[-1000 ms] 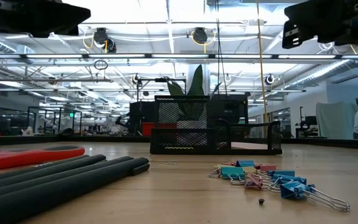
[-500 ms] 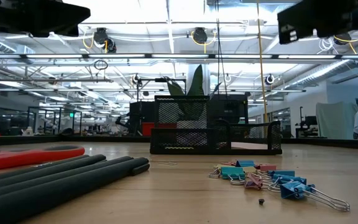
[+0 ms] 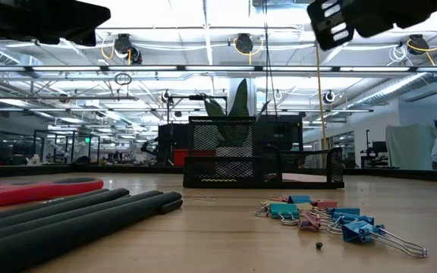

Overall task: Pick and place office supplies into organizer
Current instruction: Put the pink binder clip into the black desk organizer

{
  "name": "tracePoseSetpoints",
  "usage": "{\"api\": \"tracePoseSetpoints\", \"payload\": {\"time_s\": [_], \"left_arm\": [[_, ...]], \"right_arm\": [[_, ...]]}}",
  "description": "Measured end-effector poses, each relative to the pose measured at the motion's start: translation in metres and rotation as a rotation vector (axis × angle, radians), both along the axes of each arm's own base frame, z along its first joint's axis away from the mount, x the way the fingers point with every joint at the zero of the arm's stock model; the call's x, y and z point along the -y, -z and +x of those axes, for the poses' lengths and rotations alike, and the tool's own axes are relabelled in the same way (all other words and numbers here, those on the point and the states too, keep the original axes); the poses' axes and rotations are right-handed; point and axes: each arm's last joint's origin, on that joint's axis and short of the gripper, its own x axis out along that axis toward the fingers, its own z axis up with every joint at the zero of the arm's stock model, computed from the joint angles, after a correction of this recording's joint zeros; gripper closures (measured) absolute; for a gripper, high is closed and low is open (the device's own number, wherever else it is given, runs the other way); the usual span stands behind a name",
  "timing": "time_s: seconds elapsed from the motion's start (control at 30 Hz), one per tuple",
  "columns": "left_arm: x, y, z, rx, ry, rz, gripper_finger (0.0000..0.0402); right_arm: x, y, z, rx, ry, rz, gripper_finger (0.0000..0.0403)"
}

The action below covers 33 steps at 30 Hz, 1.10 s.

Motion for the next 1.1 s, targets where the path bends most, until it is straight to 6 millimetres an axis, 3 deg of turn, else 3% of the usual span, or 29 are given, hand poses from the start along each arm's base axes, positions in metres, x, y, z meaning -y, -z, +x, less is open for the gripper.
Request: {"api": "tracePoseSetpoints", "payload": {"time_s": [0.23,0.7,0.87,1.1], "left_arm": [[0.000,-0.003,0.000,0.020,0.001,-0.036,0.0385],[0.000,-0.002,0.000,0.019,0.000,-0.031,0.0384],[0.000,-0.002,0.000,0.018,0.000,-0.032,0.0385],[0.000,-0.002,0.000,0.017,0.000,-0.031,0.0385]], "right_arm": [[-0.014,0.027,0.032,-0.132,-0.052,0.019,0.0366],[-0.009,0.045,0.078,-0.209,-0.221,0.111,0.0230],[0.003,0.056,0.086,-0.217,-0.189,0.079,0.0221],[0.009,0.062,0.086,-0.253,-0.163,0.027,0.0237]]}}
